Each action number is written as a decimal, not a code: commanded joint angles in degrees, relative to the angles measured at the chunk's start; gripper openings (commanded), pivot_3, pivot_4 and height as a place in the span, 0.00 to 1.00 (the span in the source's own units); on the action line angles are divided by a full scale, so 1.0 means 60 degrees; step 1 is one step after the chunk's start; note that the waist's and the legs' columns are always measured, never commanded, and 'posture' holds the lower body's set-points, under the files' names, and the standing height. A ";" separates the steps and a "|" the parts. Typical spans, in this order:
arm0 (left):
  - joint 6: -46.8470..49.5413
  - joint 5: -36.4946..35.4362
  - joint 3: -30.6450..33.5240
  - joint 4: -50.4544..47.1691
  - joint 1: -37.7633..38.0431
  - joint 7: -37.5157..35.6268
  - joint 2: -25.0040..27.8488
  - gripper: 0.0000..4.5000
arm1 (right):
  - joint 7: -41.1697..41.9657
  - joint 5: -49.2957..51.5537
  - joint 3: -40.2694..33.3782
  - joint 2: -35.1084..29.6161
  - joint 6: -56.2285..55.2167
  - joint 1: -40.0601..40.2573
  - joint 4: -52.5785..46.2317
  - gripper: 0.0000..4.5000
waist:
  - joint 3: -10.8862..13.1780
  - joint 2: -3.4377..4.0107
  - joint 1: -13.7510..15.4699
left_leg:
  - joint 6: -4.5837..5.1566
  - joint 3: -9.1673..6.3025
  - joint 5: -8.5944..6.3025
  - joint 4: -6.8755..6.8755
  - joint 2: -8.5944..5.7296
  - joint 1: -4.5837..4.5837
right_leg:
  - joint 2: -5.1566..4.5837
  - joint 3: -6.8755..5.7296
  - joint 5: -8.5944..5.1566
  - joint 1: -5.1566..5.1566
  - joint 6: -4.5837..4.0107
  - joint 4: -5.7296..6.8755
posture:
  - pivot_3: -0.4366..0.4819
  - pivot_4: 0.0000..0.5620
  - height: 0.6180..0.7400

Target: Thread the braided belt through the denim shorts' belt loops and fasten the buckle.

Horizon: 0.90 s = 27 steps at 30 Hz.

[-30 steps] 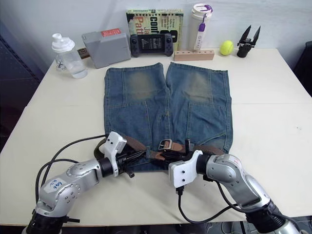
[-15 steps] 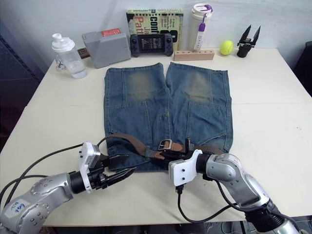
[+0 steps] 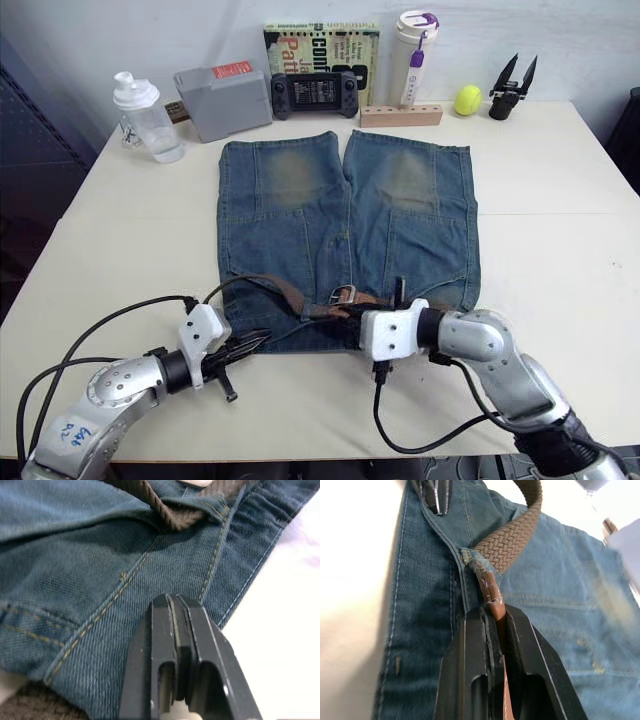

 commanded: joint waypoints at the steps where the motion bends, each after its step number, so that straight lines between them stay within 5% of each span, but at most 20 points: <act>1: 0.0042 0.0822 -0.0734 0.0749 0.0395 -0.0096 0.0166 0.01 | 0.0424 0.1571 -0.1502 -0.0565 0.1221 -0.0203 -0.0334 0.00 | -0.0009 0.0015 0.0006 | 0.0006 0.0000 -0.0004 -0.0001 0.0000 0.0010 | -0.0004 0.0002 0.0000 0.0008 0.0000 0.0000 | 0.48 0.27 0.88; 9: -0.0283 0.1209 -0.0841 0.0796 0.0490 -0.0224 0.0208 0.01 | 0.1485 0.3918 -0.3988 -0.1928 0.2760 -0.0923 0.0986 0.00 | -0.0024 0.0040 0.0002 | 0.0044 -0.0007 -0.0025 -0.0009 0.0003 0.0069 | -0.0020 0.0035 0.0002 0.0042 0.0003 -0.0002 | 0.48 0.27 0.88; 16: -0.0927 0.1106 -0.0446 0.0454 0.0510 -0.0440 0.0250 0.01 | 0.1562 0.4386 -0.3704 -0.1812 0.3291 -0.1202 0.0736 0.00 | -0.0038 0.0064 -0.0003 | 0.0047 -0.0002 -0.0026 -0.0017 0.0005 0.0093 | -0.0022 0.0048 0.0003 0.0044 0.0005 0.0004 | 0.48 0.27 0.88; 20: -0.0347 -0.1232 0.0929 -0.0953 0.0742 -0.1403 0.0434 0.26 | 0.1339 0.4504 -0.3057 -0.1363 0.3531 -0.1680 0.0286 0.00 | -0.0039 0.0064 -0.0007 | 0.0047 -0.0001 -0.0027 -0.0016 0.0005 0.0092 | -0.0024 0.0049 0.0003 0.0043 0.0006 0.0003 | 0.48 0.27 0.88; 22: 0.0388 -0.3304 0.1844 -0.1549 0.0813 -0.1803 0.0624 0.39 | 0.1336 0.4390 -0.2743 -0.1243 0.3508 -0.1861 0.0181 0.00 | -0.0038 0.0064 -0.0046 | 0.0046 0.0001 -0.0028 -0.0017 0.0008 0.0092 | -0.0022 0.0049 0.0003 0.0040 0.0006 0.0004 | 0.48 0.27 0.88; 27: 0.1409 -0.6273 0.3561 -0.1506 0.0528 -0.2275 0.1179 0.39 | 0.1311 0.3898 -0.1955 -0.0874 0.3323 -0.2378 0.0192 0.00 | -0.0021 0.0046 -0.0077 | 0.0029 0.0006 -0.0037 -0.0006 0.0032 0.0051 | -0.0014 0.0046 0.0000 -0.0010 0.0001 0.0021 | 0.48 0.27 0.88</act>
